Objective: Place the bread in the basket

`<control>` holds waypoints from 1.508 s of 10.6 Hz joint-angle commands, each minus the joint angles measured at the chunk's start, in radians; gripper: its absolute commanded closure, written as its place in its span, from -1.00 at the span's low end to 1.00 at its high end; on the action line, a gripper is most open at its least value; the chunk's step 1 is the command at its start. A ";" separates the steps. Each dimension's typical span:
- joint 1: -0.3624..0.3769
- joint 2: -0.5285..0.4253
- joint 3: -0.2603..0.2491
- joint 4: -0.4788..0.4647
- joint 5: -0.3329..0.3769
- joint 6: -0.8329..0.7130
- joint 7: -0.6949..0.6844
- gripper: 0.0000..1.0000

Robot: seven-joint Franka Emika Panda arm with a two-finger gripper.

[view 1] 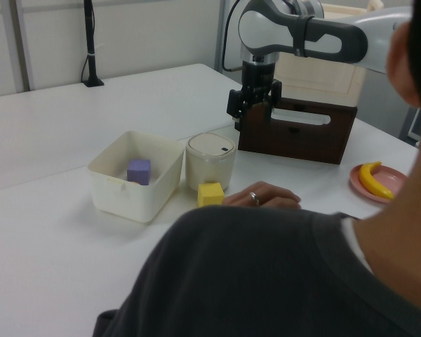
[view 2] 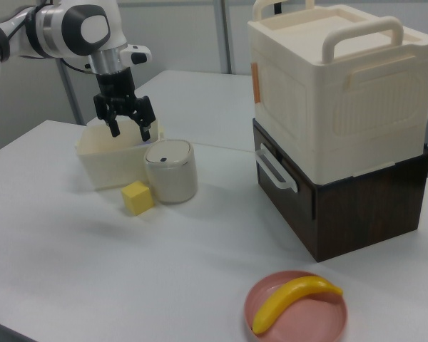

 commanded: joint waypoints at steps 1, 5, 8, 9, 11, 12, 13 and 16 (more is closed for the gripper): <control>0.010 -0.022 -0.007 -0.023 0.010 -0.011 0.005 -1.00; 0.011 -0.021 -0.007 -0.025 0.010 -0.011 0.004 -1.00; 0.011 -0.021 -0.007 -0.026 0.010 -0.011 0.004 -1.00; 0.011 -0.021 -0.007 -0.028 0.010 -0.011 0.004 -1.00; 0.011 -0.019 -0.005 -0.028 0.010 -0.011 0.002 -1.00; 0.013 -0.019 -0.005 -0.028 0.010 -0.011 0.002 -1.00; 0.013 -0.019 -0.004 -0.029 0.010 -0.011 0.001 -1.00; 0.011 -0.019 -0.004 -0.029 0.010 -0.012 -0.019 -1.00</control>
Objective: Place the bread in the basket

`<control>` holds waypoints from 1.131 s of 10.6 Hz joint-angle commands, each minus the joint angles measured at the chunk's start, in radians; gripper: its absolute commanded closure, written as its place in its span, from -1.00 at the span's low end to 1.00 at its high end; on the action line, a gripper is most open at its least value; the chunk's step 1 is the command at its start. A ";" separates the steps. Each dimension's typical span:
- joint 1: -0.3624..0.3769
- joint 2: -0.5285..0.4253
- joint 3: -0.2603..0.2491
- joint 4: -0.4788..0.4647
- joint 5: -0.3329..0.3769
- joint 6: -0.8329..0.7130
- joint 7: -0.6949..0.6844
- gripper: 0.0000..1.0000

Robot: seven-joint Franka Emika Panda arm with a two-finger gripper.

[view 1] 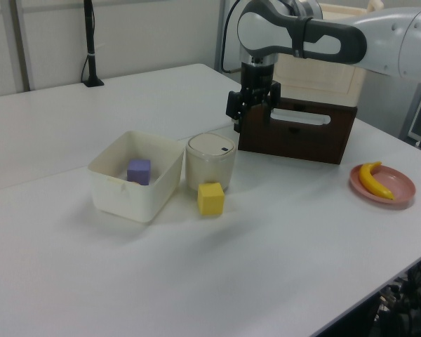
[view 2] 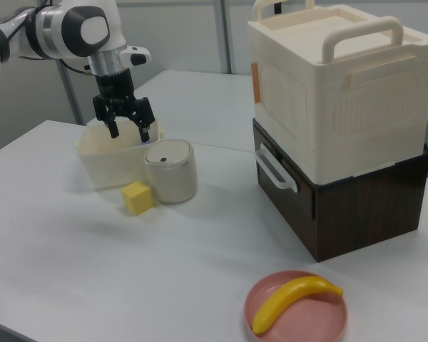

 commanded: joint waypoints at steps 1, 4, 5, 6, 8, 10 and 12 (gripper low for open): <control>0.010 -0.022 -0.007 -0.024 0.010 -0.012 -0.023 -1.00; 0.010 -0.022 -0.007 -0.032 0.008 -0.014 -0.030 -1.00; 0.012 -0.022 -0.007 -0.032 0.008 -0.014 -0.030 -1.00; 0.013 -0.022 -0.007 -0.035 0.008 -0.014 -0.031 -1.00; 0.016 -0.023 -0.007 -0.047 0.008 -0.018 -0.030 -1.00; 0.033 -0.022 -0.006 -0.055 0.007 -0.017 -0.030 -1.00; 0.061 -0.022 -0.006 -0.092 -0.032 -0.012 -0.037 -1.00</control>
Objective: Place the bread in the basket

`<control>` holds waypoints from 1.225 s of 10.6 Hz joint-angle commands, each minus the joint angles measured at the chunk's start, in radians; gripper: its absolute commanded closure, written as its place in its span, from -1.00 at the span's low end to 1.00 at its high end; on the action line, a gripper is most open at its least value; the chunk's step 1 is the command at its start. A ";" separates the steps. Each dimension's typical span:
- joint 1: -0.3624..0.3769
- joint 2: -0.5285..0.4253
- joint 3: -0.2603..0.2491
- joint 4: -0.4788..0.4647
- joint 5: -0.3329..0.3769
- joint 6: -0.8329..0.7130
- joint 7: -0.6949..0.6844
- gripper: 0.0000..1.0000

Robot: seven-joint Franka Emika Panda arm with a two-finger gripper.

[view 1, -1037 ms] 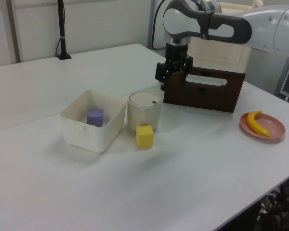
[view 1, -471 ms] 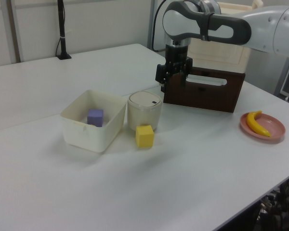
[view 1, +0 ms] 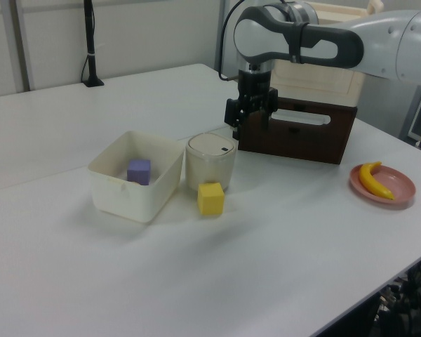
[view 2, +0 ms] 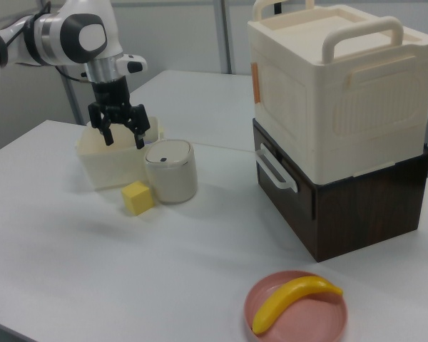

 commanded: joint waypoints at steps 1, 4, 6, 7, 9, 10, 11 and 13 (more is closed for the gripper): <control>0.058 -0.022 -0.008 -0.078 -0.038 -0.012 -0.038 -1.00; 0.065 -0.011 -0.008 -0.125 -0.041 0.076 -0.038 -1.00; 0.068 0.005 -0.008 -0.185 -0.058 0.203 -0.015 -1.00; 0.070 0.024 -0.008 -0.203 -0.059 0.254 0.014 -1.00; 0.107 0.073 -0.008 -0.220 -0.082 0.302 0.036 -1.00; 0.120 0.097 -0.008 -0.228 -0.094 0.345 0.083 -1.00; 0.137 0.129 -0.008 -0.239 -0.125 0.386 0.129 -1.00; 0.167 0.189 -0.008 -0.237 -0.156 0.467 0.219 -1.00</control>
